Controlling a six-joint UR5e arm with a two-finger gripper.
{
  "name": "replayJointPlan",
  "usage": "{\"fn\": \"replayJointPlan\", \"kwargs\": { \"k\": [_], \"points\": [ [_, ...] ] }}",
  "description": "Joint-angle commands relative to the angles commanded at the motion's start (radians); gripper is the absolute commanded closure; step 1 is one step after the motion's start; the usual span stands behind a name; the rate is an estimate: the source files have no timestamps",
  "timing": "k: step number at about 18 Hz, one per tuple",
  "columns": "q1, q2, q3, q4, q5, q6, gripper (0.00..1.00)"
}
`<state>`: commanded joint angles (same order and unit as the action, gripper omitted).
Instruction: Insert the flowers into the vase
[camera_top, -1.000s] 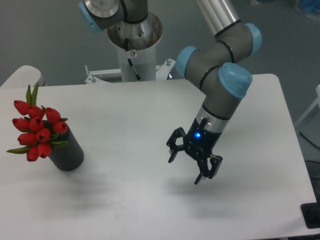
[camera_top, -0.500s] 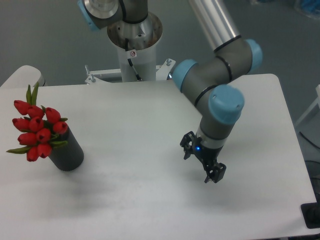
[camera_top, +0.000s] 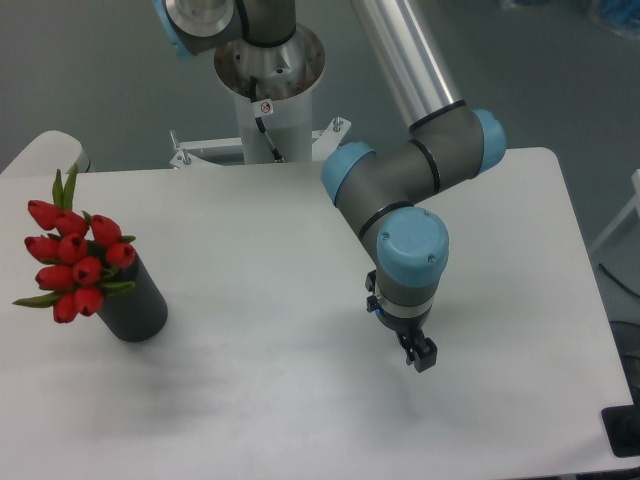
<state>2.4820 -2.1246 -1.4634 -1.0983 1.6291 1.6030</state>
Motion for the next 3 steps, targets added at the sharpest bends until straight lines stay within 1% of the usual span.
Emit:
{"fn": "replayJointPlan", "kwargs": {
  "k": [3],
  "points": [
    [0.0, 0.0, -0.002, 0.002, 0.0, 0.0, 0.0]
  ]
}}
